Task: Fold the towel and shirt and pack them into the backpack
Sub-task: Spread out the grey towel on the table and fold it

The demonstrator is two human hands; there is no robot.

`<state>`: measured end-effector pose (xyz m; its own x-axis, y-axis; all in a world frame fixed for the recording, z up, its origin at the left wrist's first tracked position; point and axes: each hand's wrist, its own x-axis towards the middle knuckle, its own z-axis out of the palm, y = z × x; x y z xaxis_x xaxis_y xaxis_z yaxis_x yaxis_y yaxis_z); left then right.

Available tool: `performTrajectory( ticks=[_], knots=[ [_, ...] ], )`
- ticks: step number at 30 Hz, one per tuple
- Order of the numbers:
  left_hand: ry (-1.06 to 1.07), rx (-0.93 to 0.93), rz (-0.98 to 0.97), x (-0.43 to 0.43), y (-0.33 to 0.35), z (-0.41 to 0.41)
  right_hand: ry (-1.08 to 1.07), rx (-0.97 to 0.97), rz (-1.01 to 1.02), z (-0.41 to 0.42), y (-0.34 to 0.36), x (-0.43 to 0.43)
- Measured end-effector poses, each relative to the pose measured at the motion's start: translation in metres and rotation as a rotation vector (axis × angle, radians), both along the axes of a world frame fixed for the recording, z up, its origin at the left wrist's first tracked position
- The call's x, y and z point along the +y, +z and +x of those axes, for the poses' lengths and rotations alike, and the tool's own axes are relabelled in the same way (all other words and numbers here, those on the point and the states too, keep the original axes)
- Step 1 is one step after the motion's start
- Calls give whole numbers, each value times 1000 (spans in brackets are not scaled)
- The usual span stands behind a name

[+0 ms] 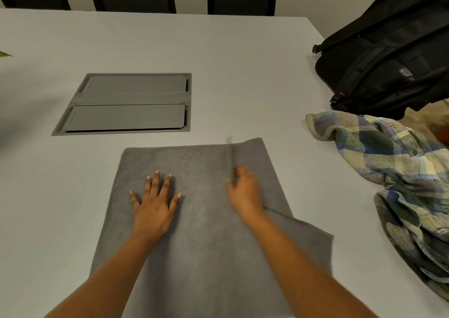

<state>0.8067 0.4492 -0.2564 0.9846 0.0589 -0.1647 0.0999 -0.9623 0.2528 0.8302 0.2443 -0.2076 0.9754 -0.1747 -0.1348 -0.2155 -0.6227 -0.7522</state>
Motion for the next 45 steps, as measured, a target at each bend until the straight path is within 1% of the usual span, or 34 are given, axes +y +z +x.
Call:
performTrajectory(
  ticks=[2, 4, 9, 10, 13, 14, 17, 19, 21, 24, 28, 30, 32, 34, 35, 37, 40, 42, 45],
  knots=[
    [26, 10, -7, 4, 2, -10, 231, 87, 0, -22, -3, 29],
    [40, 10, -33, 9, 2, -21, 326, 78, -61, -36, -7, 34],
    [39, 34, -48, 19, -1, -50, 253, -46, -336, -53, -8, -13],
    [35, 48, -44, 20, -3, -55, 259, -13, -386, -59, -9, -23],
    [1, 68, -17, 21, -6, -66, 384, 233, -534, -82, -18, -37],
    [-3, 70, -15, 20, -6, -68, 423, 273, -588, -89, -23, -38],
    [5, 73, -31, 16, -2, -70, 459, 265, -649, -93, -34, -40],
    [9, 88, -4, 11, 3, -71, 479, 257, -647, -83, -33, -47],
    [-2, 76, 61, 5, 13, -69, 524, 275, -678, -64, -28, -57],
    [-82, 56, 219, -11, 28, -59, 531, 331, -837, -23, -16, -77],
    [-179, 40, 300, -40, 42, -52, 459, 284, -1037, 5, 5, -81],
    [-199, -4, 289, -48, 44, -48, 397, 277, -996, 0, 12, -71],
    [-221, -60, 232, -47, 42, -37, 284, 297, -845, -15, 14, -59],
    [-267, -75, 167, -42, 37, -23, 184, 357, -678, -36, 7, -46],
    [-288, -48, 140, -40, 34, -17, 152, 396, -606, -48, 1, -40],
    [-289, 66, 89, -37, 31, -7, 125, 465, -492, -68, -13, -31],
    [-223, 227, 70, -38, 29, -5, 160, 495, -447, -67, -23, -35],
    [-206, 242, 133, -44, 31, -11, 223, 516, -448, -55, -22, -47],
    [-242, 198, 245, -64, 45, -23, 367, 512, -491, -35, -21, -72]
  ],
)
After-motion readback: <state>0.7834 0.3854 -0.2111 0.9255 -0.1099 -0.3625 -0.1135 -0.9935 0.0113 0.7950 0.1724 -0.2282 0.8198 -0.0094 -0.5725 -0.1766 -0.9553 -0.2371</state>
